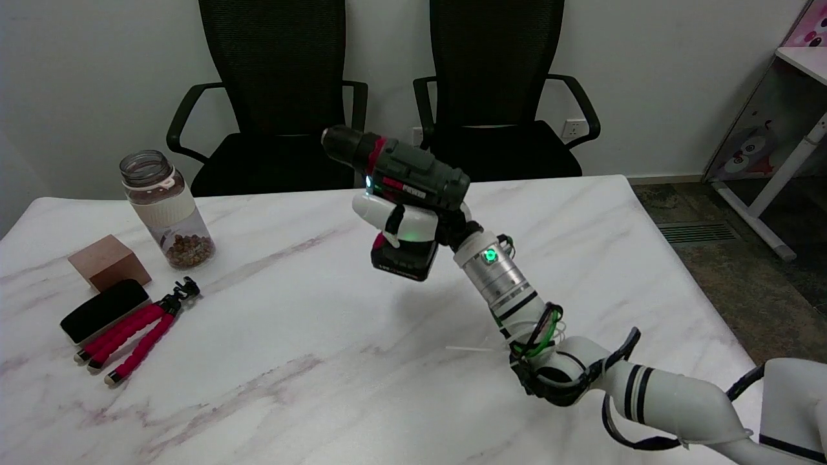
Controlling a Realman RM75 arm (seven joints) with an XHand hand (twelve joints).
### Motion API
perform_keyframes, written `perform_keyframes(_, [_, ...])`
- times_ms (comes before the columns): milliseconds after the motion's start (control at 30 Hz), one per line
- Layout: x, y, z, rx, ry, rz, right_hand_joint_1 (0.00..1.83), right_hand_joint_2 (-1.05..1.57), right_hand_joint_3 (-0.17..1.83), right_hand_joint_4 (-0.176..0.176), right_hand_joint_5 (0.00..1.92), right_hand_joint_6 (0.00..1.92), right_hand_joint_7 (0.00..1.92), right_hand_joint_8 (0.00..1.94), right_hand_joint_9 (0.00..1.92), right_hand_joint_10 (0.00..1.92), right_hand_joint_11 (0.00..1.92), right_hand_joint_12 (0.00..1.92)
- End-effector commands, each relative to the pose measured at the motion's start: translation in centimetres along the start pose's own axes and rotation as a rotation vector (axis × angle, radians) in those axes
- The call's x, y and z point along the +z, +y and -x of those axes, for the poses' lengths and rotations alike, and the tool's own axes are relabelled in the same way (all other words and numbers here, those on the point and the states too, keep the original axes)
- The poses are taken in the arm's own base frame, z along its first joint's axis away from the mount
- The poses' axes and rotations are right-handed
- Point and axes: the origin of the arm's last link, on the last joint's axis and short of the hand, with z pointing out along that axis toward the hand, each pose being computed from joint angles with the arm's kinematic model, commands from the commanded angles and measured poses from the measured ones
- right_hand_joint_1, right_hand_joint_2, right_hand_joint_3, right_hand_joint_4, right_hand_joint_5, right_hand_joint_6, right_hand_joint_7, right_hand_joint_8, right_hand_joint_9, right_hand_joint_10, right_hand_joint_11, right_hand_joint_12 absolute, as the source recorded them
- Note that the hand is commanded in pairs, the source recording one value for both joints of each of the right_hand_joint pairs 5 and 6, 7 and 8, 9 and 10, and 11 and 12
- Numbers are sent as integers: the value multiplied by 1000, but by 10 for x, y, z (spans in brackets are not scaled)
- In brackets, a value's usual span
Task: Pick up the power screwdriver.
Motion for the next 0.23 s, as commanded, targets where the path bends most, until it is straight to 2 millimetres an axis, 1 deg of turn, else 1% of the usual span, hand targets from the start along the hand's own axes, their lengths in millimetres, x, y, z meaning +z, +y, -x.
perform_keyframes(33, [40,-78,-26,-74,-1,-168,832,824,630,176,1920,1920,1920,1920,1920,1920,1920,1920])
perform_keyframes(167, [40,-89,-35,-88,11,-204,833,819,644,176,1920,1920,1920,1920,1920,1920,1920,1920])
perform_keyframes(233, [40,-90,-38,-96,16,-209,833,812,654,176,1918,1918,1918,1918,1918,1918,1919,1919])
